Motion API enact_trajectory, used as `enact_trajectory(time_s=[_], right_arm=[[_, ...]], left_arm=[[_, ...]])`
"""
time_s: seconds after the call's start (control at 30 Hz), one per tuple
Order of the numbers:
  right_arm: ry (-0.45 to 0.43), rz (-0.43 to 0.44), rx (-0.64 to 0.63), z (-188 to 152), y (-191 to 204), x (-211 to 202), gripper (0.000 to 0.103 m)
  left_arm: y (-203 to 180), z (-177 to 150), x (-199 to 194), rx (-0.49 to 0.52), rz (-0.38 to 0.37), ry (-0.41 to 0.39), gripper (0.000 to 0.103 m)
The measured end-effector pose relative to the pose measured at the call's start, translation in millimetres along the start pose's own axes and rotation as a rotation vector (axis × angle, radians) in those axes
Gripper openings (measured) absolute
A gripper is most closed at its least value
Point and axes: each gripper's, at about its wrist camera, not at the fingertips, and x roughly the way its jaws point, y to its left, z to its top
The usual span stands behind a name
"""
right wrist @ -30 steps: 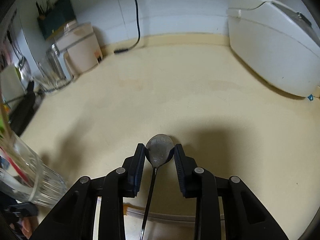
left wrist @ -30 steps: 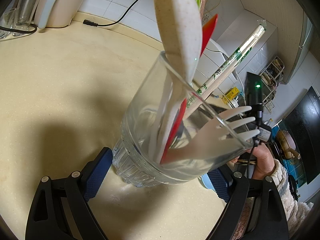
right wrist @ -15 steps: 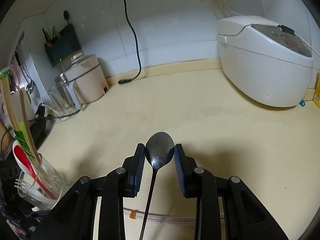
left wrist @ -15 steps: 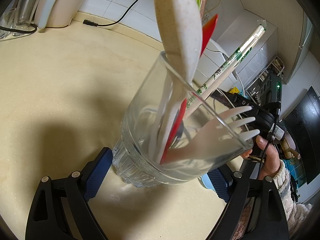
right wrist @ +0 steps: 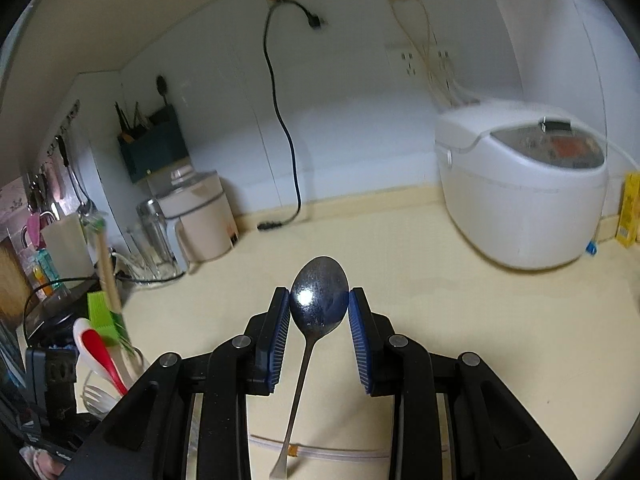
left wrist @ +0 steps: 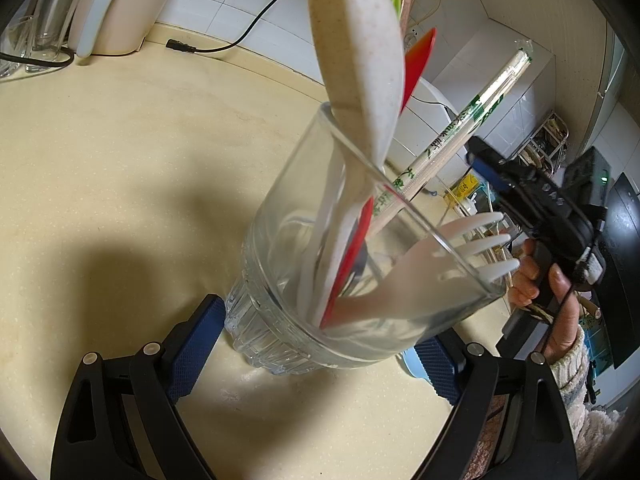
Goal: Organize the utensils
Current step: 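Carry the grey spoon over the glass held by the left gripper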
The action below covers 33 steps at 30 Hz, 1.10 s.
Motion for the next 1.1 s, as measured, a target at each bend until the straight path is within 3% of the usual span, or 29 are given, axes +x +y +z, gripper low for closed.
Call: enact_trajectory(time_s=[0.3,0.9,1.1], right_arm=[[-0.09,-0.014,-0.051,7,14,-23,0.03],[-0.13,-0.015,-0.044,11,15,-35,0.03],[-0.224,0.005,-0.052,26,27,-65,0.03]], left_arm=[[0,0,0,0.0,0.0,0.0,0.092],[1,0,0,0.0,0.0,0.0,0.092],[1,1,0,0.0,0.0,-0.001,0.092]])
